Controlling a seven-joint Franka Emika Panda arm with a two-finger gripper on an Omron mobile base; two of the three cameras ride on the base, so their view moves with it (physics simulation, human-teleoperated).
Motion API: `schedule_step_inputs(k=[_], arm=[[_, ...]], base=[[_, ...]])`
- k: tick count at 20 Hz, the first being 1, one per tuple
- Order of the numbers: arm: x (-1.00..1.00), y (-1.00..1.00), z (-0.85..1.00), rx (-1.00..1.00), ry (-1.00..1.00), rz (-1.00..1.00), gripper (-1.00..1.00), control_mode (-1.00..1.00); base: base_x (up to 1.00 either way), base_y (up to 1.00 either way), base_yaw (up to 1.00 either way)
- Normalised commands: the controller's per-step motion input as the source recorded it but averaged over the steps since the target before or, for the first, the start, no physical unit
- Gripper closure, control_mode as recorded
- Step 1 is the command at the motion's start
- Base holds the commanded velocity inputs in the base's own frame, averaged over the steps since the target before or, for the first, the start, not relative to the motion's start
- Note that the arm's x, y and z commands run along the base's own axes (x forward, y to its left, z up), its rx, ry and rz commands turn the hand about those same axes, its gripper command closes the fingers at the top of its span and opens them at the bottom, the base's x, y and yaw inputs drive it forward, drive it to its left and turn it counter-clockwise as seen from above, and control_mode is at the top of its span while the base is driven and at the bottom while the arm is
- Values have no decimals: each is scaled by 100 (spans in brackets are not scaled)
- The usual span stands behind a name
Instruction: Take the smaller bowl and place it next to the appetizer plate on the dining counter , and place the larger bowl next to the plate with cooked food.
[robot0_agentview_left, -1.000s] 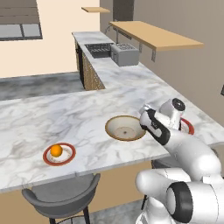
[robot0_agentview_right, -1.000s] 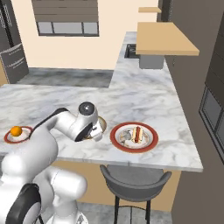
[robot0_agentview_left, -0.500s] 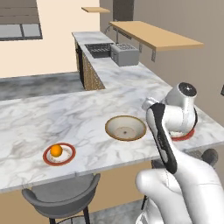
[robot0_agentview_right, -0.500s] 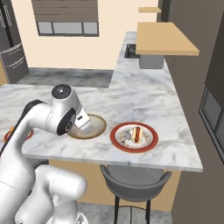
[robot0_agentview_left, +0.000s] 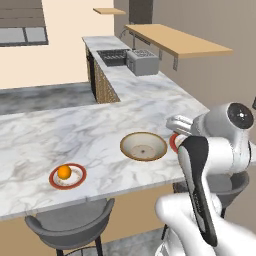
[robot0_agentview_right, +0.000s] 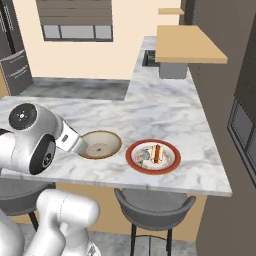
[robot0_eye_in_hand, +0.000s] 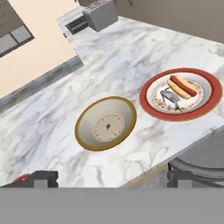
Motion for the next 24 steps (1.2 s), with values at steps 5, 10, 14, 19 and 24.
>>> schedule_step_inputs(k=[5,10,14,19,24], arm=[[-49,-3,48,-2,-16,16,-100,-100],[-26,1,-8,-8,-10,11,-100,-100],[-52,22,-6,-15,-8,9,-100,-100],[-26,17,-5,-8,-1,6,-100,100],[0,0,0,0,0,0,-100,100]], base=[[0,0,0],[0,0,0],[0,0,0],[-39,26,11],[-57,59,43]])
